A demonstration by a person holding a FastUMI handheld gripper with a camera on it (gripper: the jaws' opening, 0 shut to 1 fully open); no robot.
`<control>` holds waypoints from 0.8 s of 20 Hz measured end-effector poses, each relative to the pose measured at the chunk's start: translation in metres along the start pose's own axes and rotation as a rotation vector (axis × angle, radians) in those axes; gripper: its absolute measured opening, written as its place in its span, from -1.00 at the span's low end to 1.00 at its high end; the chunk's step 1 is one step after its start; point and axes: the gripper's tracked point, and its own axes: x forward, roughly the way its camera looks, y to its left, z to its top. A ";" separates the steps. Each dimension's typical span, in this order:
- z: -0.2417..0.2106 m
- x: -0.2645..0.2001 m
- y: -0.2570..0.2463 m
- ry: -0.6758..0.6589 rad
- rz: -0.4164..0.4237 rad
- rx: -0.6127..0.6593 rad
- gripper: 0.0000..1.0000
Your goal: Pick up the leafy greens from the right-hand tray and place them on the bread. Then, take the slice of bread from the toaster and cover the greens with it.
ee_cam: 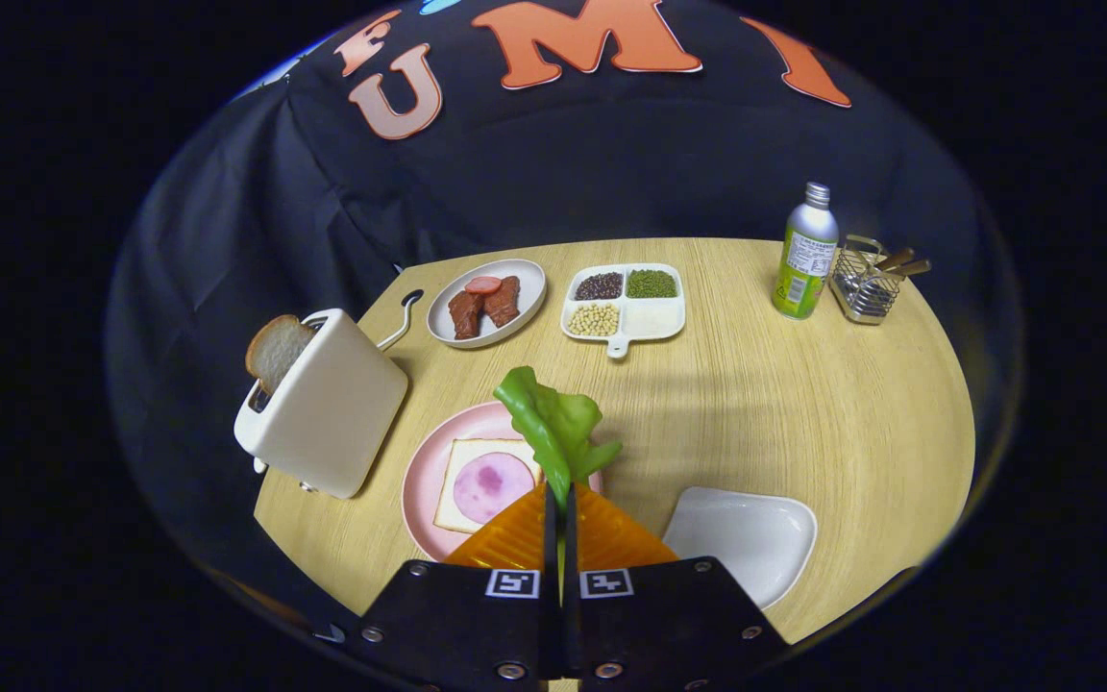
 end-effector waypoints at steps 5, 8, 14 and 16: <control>-0.001 0.022 0.013 0.017 0.017 0.000 -0.98; -0.007 0.040 0.021 0.049 0.021 -0.006 -0.96; -0.024 0.070 0.053 0.112 0.069 -0.007 -0.95; -0.027 0.076 0.065 0.127 0.089 0.001 -0.95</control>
